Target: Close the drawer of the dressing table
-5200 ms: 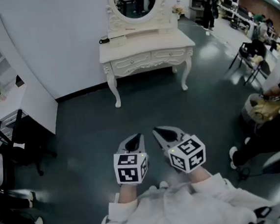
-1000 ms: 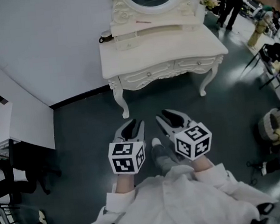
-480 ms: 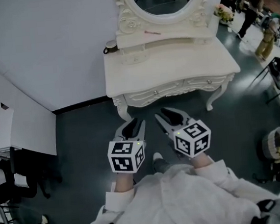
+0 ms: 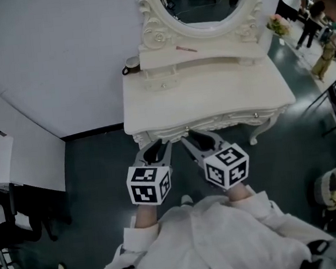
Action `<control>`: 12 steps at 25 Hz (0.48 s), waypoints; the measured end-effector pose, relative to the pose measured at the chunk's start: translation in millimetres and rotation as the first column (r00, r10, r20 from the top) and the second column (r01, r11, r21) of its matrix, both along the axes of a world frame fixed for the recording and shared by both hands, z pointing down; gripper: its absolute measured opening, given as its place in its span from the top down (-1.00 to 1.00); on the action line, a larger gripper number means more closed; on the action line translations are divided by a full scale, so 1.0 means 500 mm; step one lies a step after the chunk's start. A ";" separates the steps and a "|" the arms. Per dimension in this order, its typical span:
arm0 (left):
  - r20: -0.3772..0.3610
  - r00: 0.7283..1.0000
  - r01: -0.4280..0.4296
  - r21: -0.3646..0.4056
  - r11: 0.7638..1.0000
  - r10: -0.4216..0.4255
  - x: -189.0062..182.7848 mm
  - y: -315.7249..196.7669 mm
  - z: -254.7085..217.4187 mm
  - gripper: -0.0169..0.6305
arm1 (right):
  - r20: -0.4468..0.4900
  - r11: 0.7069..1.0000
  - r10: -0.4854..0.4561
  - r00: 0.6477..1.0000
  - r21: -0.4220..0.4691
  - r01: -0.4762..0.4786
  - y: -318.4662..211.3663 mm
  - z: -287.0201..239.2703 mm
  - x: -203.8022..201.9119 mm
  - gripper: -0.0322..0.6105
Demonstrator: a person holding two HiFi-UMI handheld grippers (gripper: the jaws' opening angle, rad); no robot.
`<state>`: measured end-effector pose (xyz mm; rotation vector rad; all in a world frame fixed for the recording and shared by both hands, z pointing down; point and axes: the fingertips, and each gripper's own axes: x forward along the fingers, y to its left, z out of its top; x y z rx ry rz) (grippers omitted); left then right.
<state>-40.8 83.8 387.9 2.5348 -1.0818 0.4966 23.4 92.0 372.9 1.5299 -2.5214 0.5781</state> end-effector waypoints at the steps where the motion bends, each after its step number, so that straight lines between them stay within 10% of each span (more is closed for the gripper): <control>1: 0.002 1.000 0.001 -0.004 1.000 -0.001 0.005 -0.009 0.003 0.69 | 0.002 1.000 -0.004 1.000 -0.001 0.004 -0.007 0.003 0.003 0.59; 12: 0.023 1.000 -0.014 -0.023 1.000 0.014 0.035 -0.045 0.014 0.69 | 0.035 1.000 0.014 0.999 -0.027 -0.013 -0.040 0.029 0.040 0.60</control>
